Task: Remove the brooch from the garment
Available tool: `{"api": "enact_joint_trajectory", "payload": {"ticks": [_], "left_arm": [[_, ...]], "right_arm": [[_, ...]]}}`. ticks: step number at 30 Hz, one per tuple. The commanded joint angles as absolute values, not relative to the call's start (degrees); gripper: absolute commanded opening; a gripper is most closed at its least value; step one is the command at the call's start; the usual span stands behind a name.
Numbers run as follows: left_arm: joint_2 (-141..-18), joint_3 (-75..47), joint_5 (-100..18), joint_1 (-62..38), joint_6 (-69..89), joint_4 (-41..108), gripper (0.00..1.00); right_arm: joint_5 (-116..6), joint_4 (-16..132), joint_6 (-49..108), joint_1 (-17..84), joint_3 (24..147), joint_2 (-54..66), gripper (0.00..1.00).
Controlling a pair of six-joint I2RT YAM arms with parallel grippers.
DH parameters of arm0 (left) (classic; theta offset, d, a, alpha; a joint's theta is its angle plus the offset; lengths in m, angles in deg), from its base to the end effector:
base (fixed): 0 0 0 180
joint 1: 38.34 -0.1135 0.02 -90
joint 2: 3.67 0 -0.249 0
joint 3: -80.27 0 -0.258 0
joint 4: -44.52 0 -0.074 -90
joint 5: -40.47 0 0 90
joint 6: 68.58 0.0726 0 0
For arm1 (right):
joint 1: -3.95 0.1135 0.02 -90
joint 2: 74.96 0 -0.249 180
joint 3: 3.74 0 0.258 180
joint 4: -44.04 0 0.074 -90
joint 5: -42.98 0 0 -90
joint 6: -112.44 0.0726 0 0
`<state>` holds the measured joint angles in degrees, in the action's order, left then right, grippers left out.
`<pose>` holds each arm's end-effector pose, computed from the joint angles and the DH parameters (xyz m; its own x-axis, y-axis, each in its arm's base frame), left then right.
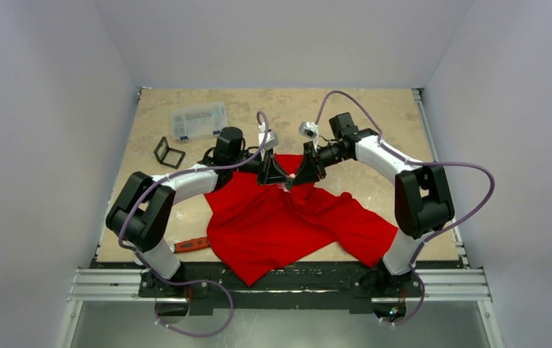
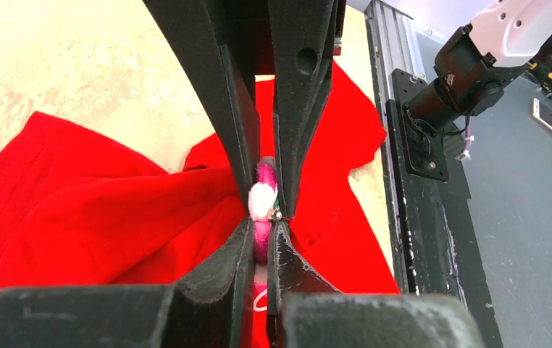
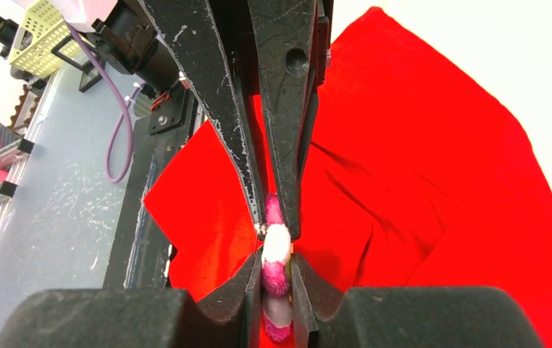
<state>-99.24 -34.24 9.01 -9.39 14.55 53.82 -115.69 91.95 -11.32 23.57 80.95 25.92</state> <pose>0.2956 -0.2343 0.1923 -0.4219 0.1620 -0.8920 0.9065 0.0907 -0.4123 0.3151 0.1841 0.1958 -0.4236 -0.3656 -0.8288 -0.8910 0.0034 0.4539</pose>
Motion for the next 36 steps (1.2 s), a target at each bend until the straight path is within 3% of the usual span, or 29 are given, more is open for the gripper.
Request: {"api": "enact_joint_trajectory", "payload": {"ticks": [1,3,5,9,17,20,23,27,32,36], "left_arm": [[-97.53,-32.82,11.2,-9.16,13.98,58.13,0.0],[-97.62,-32.83,10.5,-9.29,13.17,58.55,0.0],[-97.54,-33.03,8.96,-9.81,11.39,59.35,0.04],[-96.04,-35.46,4.17,-12.33,6.52,61.58,0.45],[-83.52,-42.69,-11.72,-14.34,5.48,51.96,0.92],[-81.68,-37.82,-15.42,-14.34,4.26,39.57,0.98],[-80.96,-32.99,-26.49,-14.28,1.77,27.76,1.0],[-78.89,-32.97,-33.44,-14.9,0.4,25.33,1.0],[-85.82,-25.92,-15.26,-17.05,-4.55,19.18,1.0],[-85.75,-29.48,-10.18,-16.72,-10.34,28.94,1.0]], "right_arm": [[-115.4,92.78,-12.82,24.42,82.21,26.21,0.12],[-115.32,93.38,-12.81,24.41,82.73,26.58,0.0],[-115.4,93.63,-12.24,24.39,83.0,26.56,0.0],[-115.15,90.1,-6.33,24.24,81.77,25.51,0.0],[-111.57,75.81,13.59,24.15,74.87,21.41,0.0],[-109.58,72.41,18.1,24.07,72.13,19.15,0.0],[-108.68,70.66,21.43,23.98,70.52,18.11,0.0],[-107.22,68.9,25.45,23.97,69.66,17.72,0.0],[-107.68,68.23,29.74,23.98,70.46,18.86,0.0],[-108.67,65.45,34.7,23.78,70.68,20.35,0.0]]}}
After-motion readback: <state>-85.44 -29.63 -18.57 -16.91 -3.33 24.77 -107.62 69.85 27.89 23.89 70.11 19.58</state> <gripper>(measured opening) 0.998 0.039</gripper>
